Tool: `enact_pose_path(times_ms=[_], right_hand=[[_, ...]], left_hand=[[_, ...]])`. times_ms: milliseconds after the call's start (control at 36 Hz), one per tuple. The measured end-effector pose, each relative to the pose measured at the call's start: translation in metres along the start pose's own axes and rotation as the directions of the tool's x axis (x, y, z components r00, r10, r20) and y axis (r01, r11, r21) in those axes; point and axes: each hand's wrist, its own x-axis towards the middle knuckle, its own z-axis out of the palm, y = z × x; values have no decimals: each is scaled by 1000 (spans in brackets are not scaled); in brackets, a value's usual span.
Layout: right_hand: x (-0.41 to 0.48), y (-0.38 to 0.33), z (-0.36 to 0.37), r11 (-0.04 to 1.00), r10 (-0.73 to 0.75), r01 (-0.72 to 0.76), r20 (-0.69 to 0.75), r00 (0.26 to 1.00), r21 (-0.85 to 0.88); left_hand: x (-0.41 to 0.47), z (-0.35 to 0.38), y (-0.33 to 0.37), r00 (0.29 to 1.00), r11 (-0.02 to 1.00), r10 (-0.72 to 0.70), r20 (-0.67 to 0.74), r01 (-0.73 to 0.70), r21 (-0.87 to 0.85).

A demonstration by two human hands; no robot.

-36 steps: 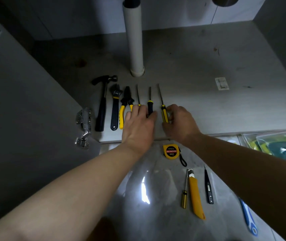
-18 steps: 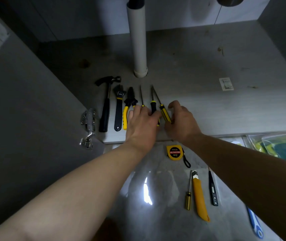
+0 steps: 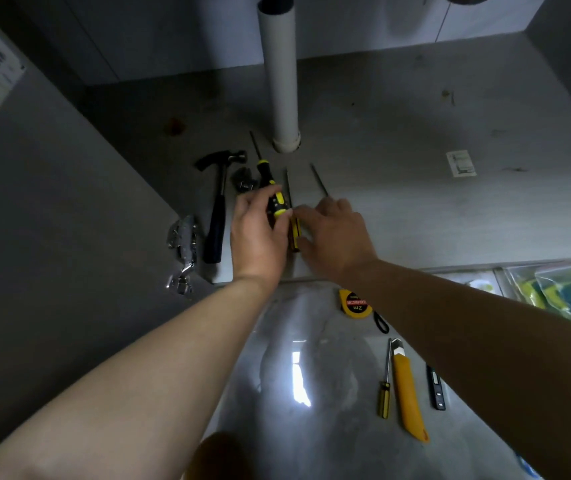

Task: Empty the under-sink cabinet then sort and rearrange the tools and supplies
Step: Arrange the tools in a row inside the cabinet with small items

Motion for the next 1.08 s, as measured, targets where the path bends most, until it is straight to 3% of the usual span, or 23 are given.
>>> enact_pose_path(times_ms=[111,278,389,556,1083], right_hand=[[2,-13,9,999,37,-35,105,994,-23],[-4,0,10,996,77,-76,11,997,-52],[-9,14,9,994,68,-71,-36,997,-78],[-14,26,6,997,32,-38,-94,995,-63],[-14,15,12,996,11,-20,-110,994,-85]], left_hand=[[-7,-2,-10,999,999,-4,36,3,32],[-14,0,-14,988,991,90,129,-102,83],[-18,5,-16,964,961,156,214,-198,193],[-22,6,-21,944,808,209,255,-313,498],[-22,4,-26,927,721,195,322,-358,593]])
